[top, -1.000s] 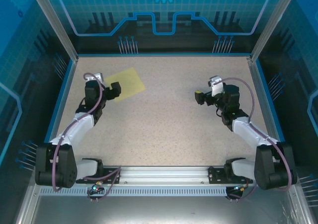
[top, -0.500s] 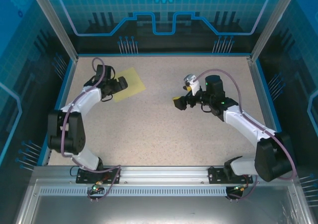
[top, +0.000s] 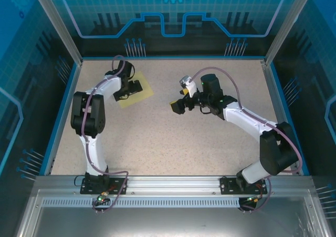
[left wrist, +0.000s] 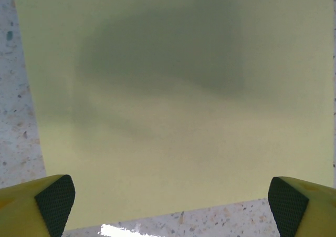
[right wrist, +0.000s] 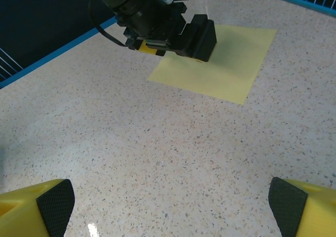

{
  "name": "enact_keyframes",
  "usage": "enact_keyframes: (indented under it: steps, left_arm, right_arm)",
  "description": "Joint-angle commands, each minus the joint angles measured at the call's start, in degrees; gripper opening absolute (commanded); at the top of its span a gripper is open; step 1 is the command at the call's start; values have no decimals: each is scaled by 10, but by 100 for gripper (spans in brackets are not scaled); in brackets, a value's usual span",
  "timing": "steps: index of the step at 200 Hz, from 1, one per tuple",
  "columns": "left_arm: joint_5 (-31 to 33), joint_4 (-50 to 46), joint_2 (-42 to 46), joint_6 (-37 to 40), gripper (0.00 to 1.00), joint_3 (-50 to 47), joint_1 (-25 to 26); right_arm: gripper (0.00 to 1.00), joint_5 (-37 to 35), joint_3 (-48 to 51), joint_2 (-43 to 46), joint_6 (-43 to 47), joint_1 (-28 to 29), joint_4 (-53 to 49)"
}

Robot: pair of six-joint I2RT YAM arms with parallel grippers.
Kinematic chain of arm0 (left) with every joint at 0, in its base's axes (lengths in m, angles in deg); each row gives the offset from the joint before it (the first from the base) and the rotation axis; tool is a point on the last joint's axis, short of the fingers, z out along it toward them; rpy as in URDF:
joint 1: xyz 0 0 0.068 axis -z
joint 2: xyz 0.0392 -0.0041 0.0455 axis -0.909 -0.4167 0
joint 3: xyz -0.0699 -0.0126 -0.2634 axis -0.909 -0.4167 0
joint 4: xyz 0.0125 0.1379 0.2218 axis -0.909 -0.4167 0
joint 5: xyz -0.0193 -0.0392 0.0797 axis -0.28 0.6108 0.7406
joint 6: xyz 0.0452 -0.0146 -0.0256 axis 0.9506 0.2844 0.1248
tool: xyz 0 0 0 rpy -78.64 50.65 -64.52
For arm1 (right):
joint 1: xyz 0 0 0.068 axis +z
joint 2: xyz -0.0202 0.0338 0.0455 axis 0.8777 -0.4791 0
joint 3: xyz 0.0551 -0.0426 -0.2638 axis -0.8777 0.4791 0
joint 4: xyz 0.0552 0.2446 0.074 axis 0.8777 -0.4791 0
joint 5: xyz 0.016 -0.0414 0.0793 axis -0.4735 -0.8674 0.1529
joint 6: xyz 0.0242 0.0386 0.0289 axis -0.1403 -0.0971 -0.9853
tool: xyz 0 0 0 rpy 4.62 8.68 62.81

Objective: Fold a paper plane with a square sheet of paper (pick it up from the middle)
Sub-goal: Move the square sheet of paper to the center of the table.

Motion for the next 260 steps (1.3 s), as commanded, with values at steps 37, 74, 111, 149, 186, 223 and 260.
enact_keyframes:
  steps: [37,74,111,149,186,223,260]
  left_arm:
    - [20,-69,-69,-27,99,75,9]
    - [7,-76,-96,-36,99,95,11]
    - [6,-99,-99,-30,99,101,17]
    - [-5,-117,-101,-23,99,87,29]
    - [-28,-100,-90,-28,99,47,39]
    - [-66,-80,-71,-29,99,7,40]
    - [-83,-83,-50,-16,99,-47,53]
  right_arm:
    - [99,15,-30,-30,-25,14,8]
    - [99,20,-36,-45,-27,15,10]
    - [99,27,-41,-55,-39,15,16]
    - [99,36,-49,-69,-48,14,24]
    - [99,41,-48,-67,-49,12,23]
    - [99,42,-39,-58,-50,7,24]
    - [99,44,-32,-54,-56,7,30]
